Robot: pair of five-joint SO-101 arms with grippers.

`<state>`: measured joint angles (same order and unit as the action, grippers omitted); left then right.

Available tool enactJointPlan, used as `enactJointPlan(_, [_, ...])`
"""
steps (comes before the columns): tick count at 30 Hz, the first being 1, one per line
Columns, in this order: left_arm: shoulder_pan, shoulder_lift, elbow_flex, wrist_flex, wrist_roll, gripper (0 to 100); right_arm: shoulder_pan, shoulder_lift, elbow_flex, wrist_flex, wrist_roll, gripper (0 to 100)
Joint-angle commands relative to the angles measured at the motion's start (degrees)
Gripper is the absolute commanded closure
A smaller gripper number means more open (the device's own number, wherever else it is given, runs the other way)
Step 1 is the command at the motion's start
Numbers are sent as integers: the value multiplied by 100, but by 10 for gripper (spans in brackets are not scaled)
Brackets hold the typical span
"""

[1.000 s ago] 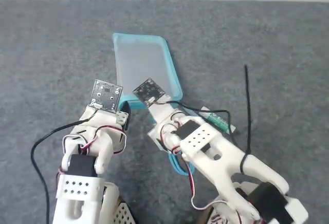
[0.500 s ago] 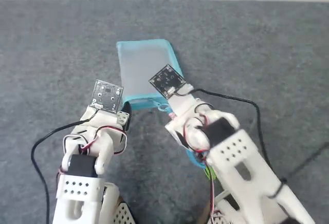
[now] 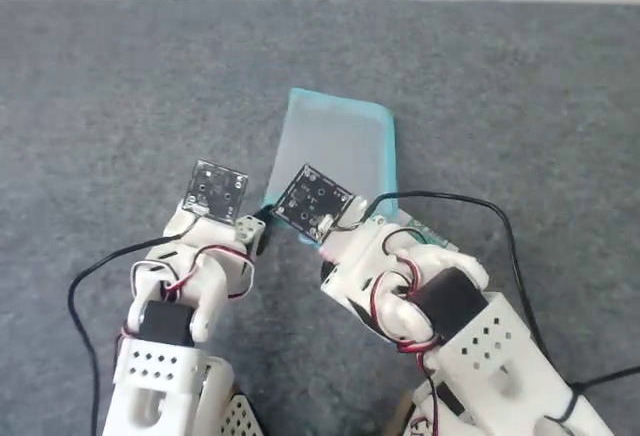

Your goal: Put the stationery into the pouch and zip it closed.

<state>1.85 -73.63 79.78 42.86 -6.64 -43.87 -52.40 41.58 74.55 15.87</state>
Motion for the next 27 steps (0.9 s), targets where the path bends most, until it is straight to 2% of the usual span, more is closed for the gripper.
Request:
enactJointPlan(1, [352, -141, 40, -220, 167, 791, -84, -251, -369, 189, 176, 992])
enactJointPlan(8, [387, -114, 286, -686, 167, 891, -84, -251, -369, 330, 290, 992])
enactJointPlan(11, [378, -114, 277, -686, 211, 991, -57, -251, -369, 338, 290, 992])
enactJointPlan(17, [79, -114, 242, -677, 607, 989, -22, -198, -369, 365, 264, 992])
enactJointPlan(21, [-413, -132, 233, -677, 607, 989, 532, -189, -387, 391, 281, 992])
enactJointPlan(27, [-457, -114, 233, -677, 598, 990, 1305, -189, -404, 382, 334, 992])
